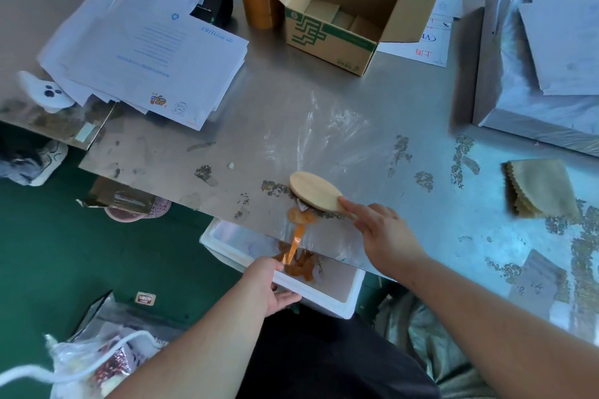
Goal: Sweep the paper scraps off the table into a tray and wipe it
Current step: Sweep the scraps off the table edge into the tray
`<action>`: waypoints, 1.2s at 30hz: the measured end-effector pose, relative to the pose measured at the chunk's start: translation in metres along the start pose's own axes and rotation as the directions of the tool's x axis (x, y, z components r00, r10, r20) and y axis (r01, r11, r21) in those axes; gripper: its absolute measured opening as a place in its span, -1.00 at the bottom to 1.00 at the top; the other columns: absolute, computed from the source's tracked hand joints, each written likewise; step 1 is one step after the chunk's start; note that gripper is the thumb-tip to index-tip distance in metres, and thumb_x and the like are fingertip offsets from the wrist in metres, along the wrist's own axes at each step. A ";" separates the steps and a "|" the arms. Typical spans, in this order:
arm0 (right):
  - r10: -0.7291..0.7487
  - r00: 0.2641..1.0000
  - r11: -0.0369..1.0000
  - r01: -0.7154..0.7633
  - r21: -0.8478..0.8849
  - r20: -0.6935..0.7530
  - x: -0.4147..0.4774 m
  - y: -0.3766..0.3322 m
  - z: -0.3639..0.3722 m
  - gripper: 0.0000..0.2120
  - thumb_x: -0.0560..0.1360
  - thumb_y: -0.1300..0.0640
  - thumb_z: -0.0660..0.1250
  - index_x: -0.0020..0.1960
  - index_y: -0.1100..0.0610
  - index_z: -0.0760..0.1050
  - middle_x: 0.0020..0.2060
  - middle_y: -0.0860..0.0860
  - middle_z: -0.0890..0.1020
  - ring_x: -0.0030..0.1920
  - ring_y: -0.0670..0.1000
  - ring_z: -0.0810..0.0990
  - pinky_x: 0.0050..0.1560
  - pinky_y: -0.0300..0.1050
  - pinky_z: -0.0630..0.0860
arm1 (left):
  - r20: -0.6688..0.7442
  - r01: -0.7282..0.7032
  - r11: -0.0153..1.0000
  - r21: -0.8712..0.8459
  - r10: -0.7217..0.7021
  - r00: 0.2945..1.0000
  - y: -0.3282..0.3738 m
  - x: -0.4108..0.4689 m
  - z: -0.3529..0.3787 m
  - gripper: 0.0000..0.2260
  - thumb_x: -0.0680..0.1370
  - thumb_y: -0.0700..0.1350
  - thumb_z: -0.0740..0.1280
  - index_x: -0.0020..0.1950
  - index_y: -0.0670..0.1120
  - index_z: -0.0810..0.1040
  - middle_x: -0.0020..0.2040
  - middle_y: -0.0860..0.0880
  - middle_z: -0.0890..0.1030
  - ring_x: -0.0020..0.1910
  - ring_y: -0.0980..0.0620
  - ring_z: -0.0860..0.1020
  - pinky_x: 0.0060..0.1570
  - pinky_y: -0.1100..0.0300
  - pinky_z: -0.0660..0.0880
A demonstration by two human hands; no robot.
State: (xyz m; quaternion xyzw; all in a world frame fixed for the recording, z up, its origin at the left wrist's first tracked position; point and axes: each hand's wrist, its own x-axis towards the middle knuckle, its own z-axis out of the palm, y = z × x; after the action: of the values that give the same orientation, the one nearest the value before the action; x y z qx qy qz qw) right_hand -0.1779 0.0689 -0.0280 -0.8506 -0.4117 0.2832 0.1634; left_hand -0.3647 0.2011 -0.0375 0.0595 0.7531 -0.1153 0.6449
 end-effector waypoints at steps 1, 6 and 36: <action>-0.027 1.000 0.999 0.027 -0.026 0.001 -0.006 -0.005 0.005 -0.50 0.65 0.18 0.21 0.53 -0.19 0.35 0.00 0.01 0.58 0.06 0.16 0.53 0.17 0.09 0.46 | 0.000 -0.003 1.000 -0.001 0.003 1.000 -0.001 0.001 -0.001 -0.89 0.62 -0.24 0.34 0.09 -0.28 0.53 0.05 -0.32 0.54 0.04 -0.41 0.63 -0.08 -0.30 0.66; -0.121 0.993 0.983 0.121 -0.137 0.005 -0.033 -0.015 0.030 -0.34 0.54 0.27 0.27 0.54 -0.21 0.30 -0.05 -0.05 0.57 -0.07 0.12 0.51 -0.01 0.08 0.53 | 0.020 0.020 1.000 -0.023 -0.020 1.000 -0.001 0.001 -0.006 -0.87 0.61 -0.28 0.36 -0.02 -0.33 0.46 -0.10 -0.29 0.50 0.12 -0.41 0.61 0.14 -0.29 0.61; -0.171 0.966 0.925 0.090 -0.368 -0.193 -0.082 -0.025 0.041 -0.35 0.45 0.32 0.27 0.47 -0.14 0.43 -0.07 -0.01 0.54 -0.14 0.16 0.49 -0.11 0.03 0.38 | 0.100 -0.064 0.997 0.051 0.058 0.993 -0.009 0.022 -0.028 -0.83 0.57 -0.29 0.37 0.15 -0.27 0.51 0.08 -0.26 0.48 0.04 -0.41 0.61 0.00 -0.30 0.65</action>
State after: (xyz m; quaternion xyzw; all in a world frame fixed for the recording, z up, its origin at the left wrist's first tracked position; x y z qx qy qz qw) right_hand -0.2591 0.0204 -0.0189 -0.8628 -0.4915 0.0957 0.0699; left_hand -0.3975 0.1981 -0.0543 0.0941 0.7149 -0.1186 0.6826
